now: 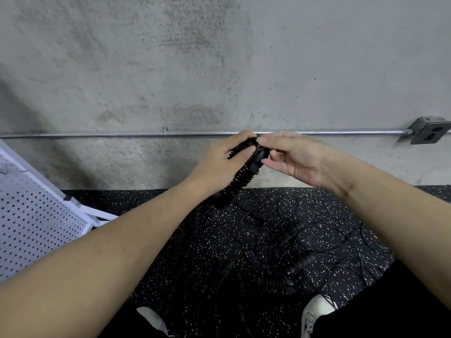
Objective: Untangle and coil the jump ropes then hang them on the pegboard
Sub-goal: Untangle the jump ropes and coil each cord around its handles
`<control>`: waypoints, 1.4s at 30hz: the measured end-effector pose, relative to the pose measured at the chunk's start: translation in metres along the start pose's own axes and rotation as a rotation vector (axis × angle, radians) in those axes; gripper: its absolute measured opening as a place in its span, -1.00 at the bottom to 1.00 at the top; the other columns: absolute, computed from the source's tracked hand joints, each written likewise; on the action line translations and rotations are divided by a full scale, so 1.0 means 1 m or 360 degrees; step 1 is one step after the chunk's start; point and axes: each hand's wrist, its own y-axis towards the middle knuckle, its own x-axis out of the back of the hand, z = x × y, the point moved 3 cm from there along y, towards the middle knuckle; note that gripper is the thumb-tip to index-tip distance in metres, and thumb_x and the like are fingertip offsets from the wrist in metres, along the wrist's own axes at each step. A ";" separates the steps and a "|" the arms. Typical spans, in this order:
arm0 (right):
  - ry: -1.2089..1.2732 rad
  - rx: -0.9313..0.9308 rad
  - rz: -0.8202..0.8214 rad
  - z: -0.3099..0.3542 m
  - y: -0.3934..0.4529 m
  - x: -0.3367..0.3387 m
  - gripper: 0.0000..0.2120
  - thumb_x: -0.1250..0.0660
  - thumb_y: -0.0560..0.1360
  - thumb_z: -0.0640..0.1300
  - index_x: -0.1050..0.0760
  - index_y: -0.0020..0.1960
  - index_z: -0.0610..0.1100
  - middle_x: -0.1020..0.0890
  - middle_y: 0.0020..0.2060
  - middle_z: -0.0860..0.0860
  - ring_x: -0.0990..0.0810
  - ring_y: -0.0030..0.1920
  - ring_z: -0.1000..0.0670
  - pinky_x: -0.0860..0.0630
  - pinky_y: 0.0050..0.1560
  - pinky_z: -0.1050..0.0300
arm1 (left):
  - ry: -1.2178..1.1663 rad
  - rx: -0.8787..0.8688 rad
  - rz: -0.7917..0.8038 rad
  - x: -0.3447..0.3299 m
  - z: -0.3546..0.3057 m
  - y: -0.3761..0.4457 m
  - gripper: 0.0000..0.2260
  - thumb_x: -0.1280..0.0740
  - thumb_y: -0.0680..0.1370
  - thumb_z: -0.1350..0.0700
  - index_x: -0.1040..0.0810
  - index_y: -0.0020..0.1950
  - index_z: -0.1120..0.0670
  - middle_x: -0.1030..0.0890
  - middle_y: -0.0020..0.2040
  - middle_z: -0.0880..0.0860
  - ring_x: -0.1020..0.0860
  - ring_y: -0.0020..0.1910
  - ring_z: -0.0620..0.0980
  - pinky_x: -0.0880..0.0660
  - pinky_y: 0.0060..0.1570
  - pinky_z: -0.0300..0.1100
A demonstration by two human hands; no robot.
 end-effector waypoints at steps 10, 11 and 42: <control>-0.0564 0.0094 -0.0043 0.003 -0.001 0.004 -0.86 -0.44 0.55 -0.06 -0.52 -0.07 -0.08 -0.43 -0.39 0.05 -0.31 -0.50 0.15 -0.63 -0.34 0.16 | 0.0054 -0.0036 -0.0077 -0.007 0.009 0.002 -0.77 -0.34 0.65 0.13 -0.53 0.22 -0.18 -0.65 0.10 -0.20 -0.62 0.06 -0.30 -0.46 0.10 -0.40; -0.0579 0.0074 -0.0012 0.002 -0.002 0.005 -0.86 -0.42 0.57 -0.06 -0.50 -0.09 -0.07 -0.43 -0.41 0.04 -0.30 -0.51 0.15 -0.64 -0.34 0.15 | 0.0077 -0.0043 -0.0063 -0.007 0.010 0.002 -0.78 -0.34 0.65 0.11 -0.53 0.22 -0.17 -0.65 0.11 -0.19 -0.62 0.07 -0.29 -0.49 0.14 -0.35; -0.0114 -0.0055 0.0146 0.005 -0.004 -0.004 -0.70 -0.23 0.60 -0.14 -0.40 -0.31 -0.06 -0.36 -0.50 0.04 -0.33 -0.52 0.10 -0.58 -0.38 0.20 | -0.0296 0.0274 0.0237 -0.016 0.018 0.003 -0.42 -0.45 0.59 0.09 -0.33 0.55 -0.17 -0.60 0.22 -0.11 -0.63 0.11 -0.13 -0.54 0.10 -0.28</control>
